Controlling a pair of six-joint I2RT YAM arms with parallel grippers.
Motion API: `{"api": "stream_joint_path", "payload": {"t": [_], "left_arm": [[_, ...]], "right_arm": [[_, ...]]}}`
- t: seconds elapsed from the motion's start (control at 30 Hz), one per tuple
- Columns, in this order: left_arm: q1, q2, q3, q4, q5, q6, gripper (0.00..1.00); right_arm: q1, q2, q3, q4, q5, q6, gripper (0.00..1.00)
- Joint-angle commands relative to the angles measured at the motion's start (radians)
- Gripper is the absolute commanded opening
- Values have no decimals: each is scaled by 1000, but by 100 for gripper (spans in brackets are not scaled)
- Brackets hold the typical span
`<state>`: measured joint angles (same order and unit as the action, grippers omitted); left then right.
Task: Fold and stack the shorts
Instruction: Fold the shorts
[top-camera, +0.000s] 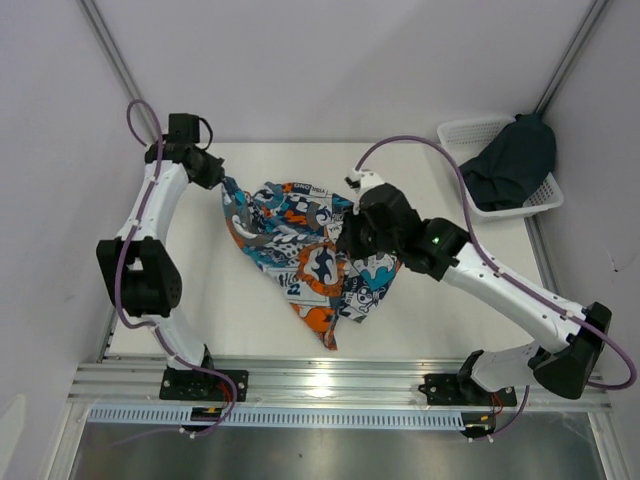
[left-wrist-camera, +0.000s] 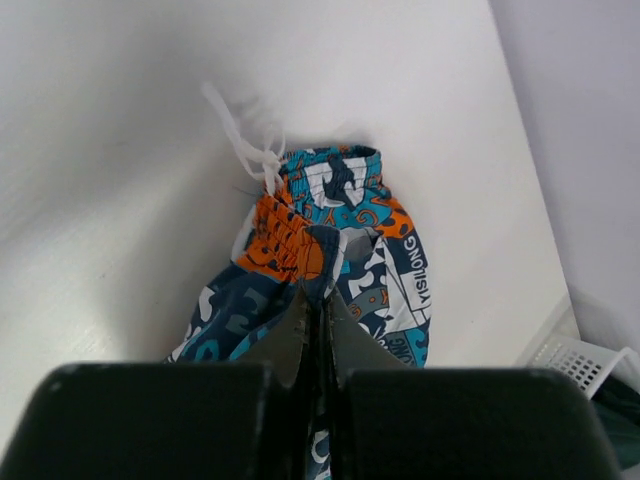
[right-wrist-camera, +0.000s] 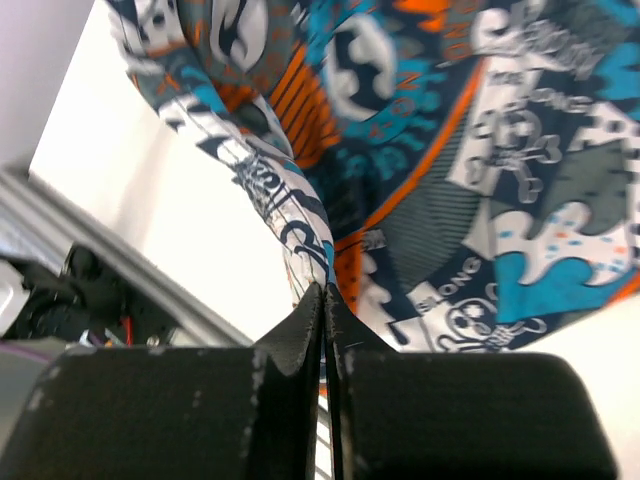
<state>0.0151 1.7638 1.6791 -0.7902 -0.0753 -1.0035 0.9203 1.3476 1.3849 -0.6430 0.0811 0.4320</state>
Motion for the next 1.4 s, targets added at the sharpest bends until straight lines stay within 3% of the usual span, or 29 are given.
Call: {"api": "stream_joint_path", "payload": {"t": [0.0,0.37,0.7,0.87,1.17,1.37], "left_arm": [[-35,57,74,-109,-21,-113,0],[-47,161,169,-115,11,-311,0],[-73,233,254,-96,-21,-441,0],[-72,209,234,-80,-44,-461,0],[-47,117,169,-64,-43,-437,0],[-27,7,35,-49,-67,-412,0]], "right_arm": [[-73,-68,-6,-32,-17,-21,0],[-409,-41,25,-30,-116,-59,0],[-558,97,58,54,-170,-75,0],[-571,124,94,45,-208,-70,0],[-506,2,49,6,-201,-30,0],[-460,-94,32,-24,-179,-13,0]]}}
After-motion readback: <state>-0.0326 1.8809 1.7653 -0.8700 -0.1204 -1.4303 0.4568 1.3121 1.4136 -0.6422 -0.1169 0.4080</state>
